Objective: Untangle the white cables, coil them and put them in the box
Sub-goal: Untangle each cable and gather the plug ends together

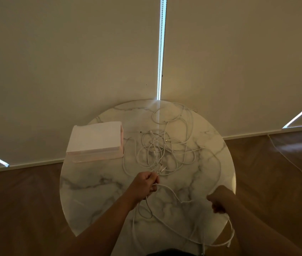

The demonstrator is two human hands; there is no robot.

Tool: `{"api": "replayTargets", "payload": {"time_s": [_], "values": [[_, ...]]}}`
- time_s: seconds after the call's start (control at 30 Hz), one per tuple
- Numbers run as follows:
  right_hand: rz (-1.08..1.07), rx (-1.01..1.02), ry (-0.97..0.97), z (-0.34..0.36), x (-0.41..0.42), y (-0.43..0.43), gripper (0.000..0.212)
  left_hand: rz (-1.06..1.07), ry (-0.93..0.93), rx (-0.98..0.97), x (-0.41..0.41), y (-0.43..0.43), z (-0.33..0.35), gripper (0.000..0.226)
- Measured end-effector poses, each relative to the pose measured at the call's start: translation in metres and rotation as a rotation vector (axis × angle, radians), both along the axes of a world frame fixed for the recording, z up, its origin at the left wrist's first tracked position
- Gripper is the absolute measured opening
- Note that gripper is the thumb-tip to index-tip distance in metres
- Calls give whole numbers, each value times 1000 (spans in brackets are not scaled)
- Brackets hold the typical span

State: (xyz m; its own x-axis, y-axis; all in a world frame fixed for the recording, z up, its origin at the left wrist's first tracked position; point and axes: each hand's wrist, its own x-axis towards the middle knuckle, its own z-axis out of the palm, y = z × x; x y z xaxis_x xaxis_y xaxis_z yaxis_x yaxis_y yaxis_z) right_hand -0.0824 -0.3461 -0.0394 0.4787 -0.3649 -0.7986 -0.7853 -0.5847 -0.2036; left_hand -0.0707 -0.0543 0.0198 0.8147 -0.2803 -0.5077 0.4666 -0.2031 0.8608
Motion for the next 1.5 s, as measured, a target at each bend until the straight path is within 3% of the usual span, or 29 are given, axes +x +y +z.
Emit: {"api": "replayTargets", "payload": {"time_s": [0.1, 0.17, 0.23, 0.33, 0.4, 0.5, 0.6, 0.63, 0.7, 0.77, 0.8, 0.9, 0.97, 1.03, 1.07, 1.17, 1.23, 1.27, 1.33, 1.43, 1.5], "values": [[292, -195, -241, 13, 20, 17, 34, -1, -20, 28, -2, -2, 0, 35], [345, -56, -464, 28, 35, 41, 29, 24, -48, 51, -2, -3, 2, 35], [405, 222, -549, 45, 41, 73, 22, 69, -95, 71, 0, -4, 1, 37], [399, 585, -381, 63, 31, 102, 31, 219, -138, 73, 7, 1, -1, 42], [480, 706, -271, 66, 23, 107, 35, 318, -110, -11, 15, 10, 1, 40], [721, 656, -160, 59, 16, 102, 21, 457, -50, -176, 27, 25, 12, 36], [898, 456, 87, 45, 11, 99, 9, 578, 0, -356, 36, 35, 22, 36], [941, 349, 30, 42, 10, 100, 14, 599, 9, -405, 37, 37, 24, 37], [907, 153, -340, 39, 15, 107, 27, 612, 16, -468, 38, 38, 26, 37], [795, 177, -654, 47, 20, 122, 23, 610, 16, -496, 37, 36, 27, 37], [773, 284, -656, 53, 22, 131, 24, 612, 18, -506, 37, 34, 27, 37], [720, 680, -419, 54, 13, 154, 32, 635, 30, -549, 39, 31, 30, 38], [603, 781, -353, 49, 4, 157, 26, 657, 38, -583, 42, 31, 33, 39], [541, 760, -381, 43, 0, 155, 22, 670, 54, -596, 43, 33, 34, 40], [591, 657, -447, 41, 1, 154, 23, 675, 61, -603, 43, 33, 35, 40], [682, 418, -554, 40, 4, 156, 61, 682, 84, -634, 45, 28, 35, 40], [720, 469, -469, 41, 4, 163, 84, 670, 88, -636, 47, 23, 38, 39], [762, 506, -438, 39, 4, 169, 85, 663, 88, -637, 48, 21, 40, 39], [771, 619, -434, 37, 1, 181, 67, 649, 86, -635, 51, 19, 42, 39], [617, 755, -453, 33, -4, 187, 13, 646, 72, -608, 55, 22, 43, 40], [578, 709, -398, 23, -6, 178, 32, 677, 47, -577, 61, 34, 43, 40]]}}
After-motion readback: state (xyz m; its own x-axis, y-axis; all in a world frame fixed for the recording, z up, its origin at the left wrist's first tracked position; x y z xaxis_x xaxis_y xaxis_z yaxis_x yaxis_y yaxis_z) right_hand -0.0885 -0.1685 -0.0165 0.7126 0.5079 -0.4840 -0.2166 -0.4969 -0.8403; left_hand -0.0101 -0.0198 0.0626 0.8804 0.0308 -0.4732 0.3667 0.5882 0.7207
